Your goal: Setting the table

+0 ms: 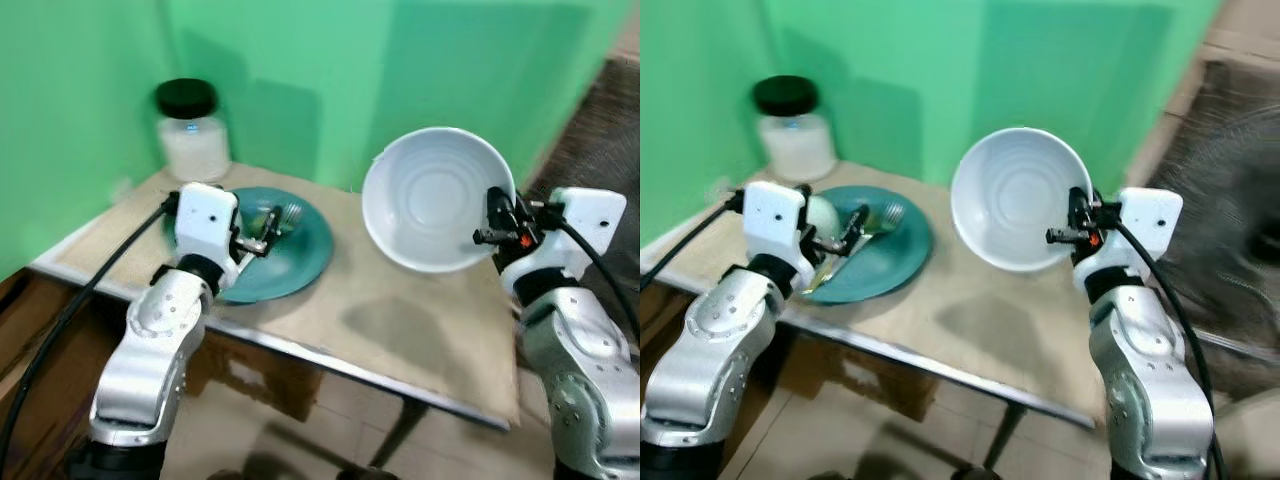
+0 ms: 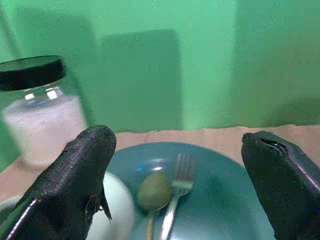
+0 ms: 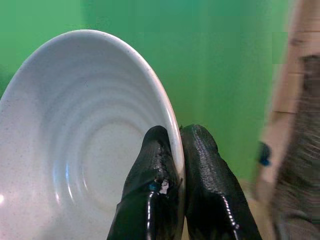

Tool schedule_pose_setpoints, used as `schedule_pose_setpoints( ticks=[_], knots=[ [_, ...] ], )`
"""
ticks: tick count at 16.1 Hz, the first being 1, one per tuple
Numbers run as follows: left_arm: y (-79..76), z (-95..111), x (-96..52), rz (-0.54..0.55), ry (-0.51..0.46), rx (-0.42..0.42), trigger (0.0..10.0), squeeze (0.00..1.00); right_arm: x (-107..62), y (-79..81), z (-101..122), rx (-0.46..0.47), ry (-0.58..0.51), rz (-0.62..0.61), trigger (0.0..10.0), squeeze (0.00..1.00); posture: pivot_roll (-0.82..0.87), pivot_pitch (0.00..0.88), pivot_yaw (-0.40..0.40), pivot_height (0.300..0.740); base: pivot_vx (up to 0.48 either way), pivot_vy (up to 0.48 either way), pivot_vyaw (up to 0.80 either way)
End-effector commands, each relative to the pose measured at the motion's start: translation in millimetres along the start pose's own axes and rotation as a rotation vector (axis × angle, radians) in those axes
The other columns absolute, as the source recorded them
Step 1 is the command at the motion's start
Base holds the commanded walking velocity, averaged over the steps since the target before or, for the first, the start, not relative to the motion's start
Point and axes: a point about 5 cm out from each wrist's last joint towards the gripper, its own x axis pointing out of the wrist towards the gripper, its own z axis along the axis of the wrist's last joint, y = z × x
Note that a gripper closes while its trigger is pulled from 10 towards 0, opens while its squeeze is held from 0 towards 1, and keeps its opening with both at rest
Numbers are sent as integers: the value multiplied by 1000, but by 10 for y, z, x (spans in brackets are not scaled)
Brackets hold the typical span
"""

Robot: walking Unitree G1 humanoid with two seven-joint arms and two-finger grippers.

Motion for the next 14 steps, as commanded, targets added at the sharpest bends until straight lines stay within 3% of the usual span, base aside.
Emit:
schedule_pose_setpoints(
  ticks=[1, 6, 8, 11, 14],
  knots=[
    [0, -4, -3, 5, 7, -7, 10000, 0, 30, -3, 53, -11, -33, -16, 10000, 0, 76, 0, -59, 740, 0, 0, -800],
    [63, 41, 21, 50, -6, -23, 10000, 0, 114, 31, 65, -5, -39, -10, 10000, 0, 107, 0, -94, 740, 0, 0, -160],
    [106, -17, -42, 80, 15, -23, 10000, 0, 135, 48, 21, 5, -22, -2, 10000, 0, 114, 0, -97, 740, 0, 0, -800],
    [150, -13, -20, 103, 20, -7, 10000, 0, 144, 109, 14, 9, -9, 41, 10000, 0, 110, 0, -98, 740, 0, 0, -675],
    [155, -20, -31, 102, 25, -2, 10000, 0, 121, 168, -21, 13, 9, 91, 10000, 0, 107, 0, -94, 740, 0, 0, 0]
  ],
)
